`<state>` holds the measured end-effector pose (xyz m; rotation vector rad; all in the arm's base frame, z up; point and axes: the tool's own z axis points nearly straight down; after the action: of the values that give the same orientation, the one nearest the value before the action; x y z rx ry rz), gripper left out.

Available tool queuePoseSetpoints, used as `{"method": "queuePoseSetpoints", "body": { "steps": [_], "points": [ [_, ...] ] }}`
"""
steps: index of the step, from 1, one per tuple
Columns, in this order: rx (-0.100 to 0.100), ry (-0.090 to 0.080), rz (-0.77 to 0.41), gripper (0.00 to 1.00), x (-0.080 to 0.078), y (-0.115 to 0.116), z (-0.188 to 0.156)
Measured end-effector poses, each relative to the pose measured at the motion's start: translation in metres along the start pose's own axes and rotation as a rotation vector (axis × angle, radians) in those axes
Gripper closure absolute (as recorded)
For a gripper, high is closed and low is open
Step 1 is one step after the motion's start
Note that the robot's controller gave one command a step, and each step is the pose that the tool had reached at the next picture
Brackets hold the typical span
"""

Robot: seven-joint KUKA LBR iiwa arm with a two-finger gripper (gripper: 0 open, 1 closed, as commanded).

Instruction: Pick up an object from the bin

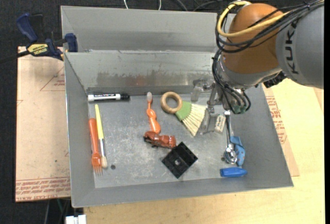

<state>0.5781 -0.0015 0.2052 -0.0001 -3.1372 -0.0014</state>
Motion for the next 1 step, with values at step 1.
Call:
{"method": "queuePoseSetpoints", "body": {
  "steps": [1],
  "points": [
    [0.000,-0.006,0.000,0.00,-0.0014,0.0000,-0.0027]
  ]
}}
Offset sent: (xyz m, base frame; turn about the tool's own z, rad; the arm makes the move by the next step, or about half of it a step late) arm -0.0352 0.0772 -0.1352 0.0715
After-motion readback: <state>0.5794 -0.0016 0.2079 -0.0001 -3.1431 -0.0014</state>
